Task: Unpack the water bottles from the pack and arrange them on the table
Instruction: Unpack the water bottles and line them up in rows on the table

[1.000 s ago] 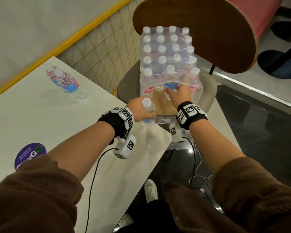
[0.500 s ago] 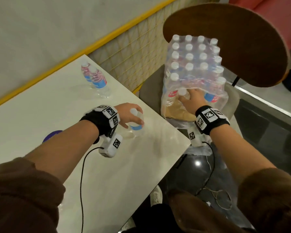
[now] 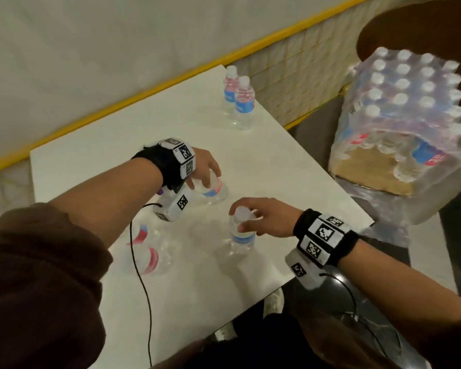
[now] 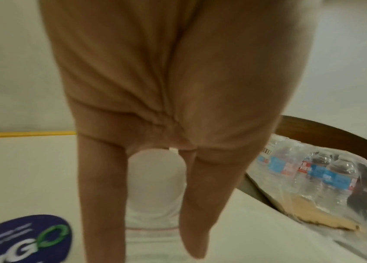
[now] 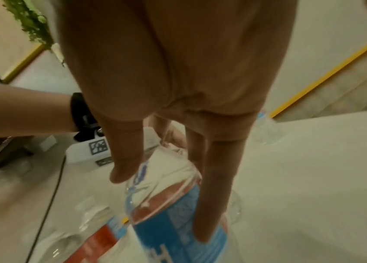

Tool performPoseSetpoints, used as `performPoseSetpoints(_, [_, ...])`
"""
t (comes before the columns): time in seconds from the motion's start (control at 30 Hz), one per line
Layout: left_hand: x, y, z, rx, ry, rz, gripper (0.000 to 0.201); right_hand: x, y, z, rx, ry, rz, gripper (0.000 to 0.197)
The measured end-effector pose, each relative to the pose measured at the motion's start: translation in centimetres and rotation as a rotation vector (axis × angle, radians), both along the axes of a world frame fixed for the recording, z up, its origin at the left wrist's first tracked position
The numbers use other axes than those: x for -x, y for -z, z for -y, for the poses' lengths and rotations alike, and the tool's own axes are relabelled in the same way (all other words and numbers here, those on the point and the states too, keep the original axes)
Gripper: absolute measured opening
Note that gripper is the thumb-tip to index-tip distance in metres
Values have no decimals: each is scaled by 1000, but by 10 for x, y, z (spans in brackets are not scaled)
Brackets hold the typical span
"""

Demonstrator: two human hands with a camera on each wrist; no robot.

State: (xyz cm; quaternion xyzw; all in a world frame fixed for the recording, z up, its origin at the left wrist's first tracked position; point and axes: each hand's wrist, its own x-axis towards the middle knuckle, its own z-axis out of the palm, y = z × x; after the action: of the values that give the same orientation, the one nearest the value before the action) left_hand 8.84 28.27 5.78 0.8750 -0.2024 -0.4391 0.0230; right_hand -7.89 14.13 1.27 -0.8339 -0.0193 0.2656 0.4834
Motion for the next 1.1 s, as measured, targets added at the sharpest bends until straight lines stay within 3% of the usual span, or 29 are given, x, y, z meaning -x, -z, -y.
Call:
performPoseSetpoints(0.13, [10, -10, -38, -115, 90, 23, 49, -10, 5, -64, 56, -154, 39, 38])
performPoseSetpoints(0.3, [17, -8, -75, -235, 218, 51, 51, -17, 8, -118, 76, -165, 60, 44])
performPoseSetpoints(0.4, [24, -11, -93, -221, 229, 86, 55, -20, 11, -135, 85, -150, 94, 47])
performPoseSetpoints(0.47, [23, -18, -107, -115, 230, 195, 60, -20, 13, -139, 71, -101, 96, 53])
performPoseSetpoints(0.6, [26, -29, -160, 256, -23, 330, 60, -11, 22, -130, 39, 17, 2, 84])
performPoseSetpoints(0.7, [36, -14, -210, 376, -276, 347, 66, 0, 33, -130, 5, 34, -170, 101])
performPoseSetpoints(0.77, [42, 4, -231, 382, -402, 292, 72, 4, 39, -137, 0, 41, -244, 104])
performPoseSetpoints(0.9, [55, 17, -234, 513, -630, -23, 66, 1, 51, -156, -67, 135, -264, 93])
performPoseSetpoints(1.1, [52, 12, -212, 318, -336, -110, 78, -1, 54, -184, -69, 157, -246, 81])
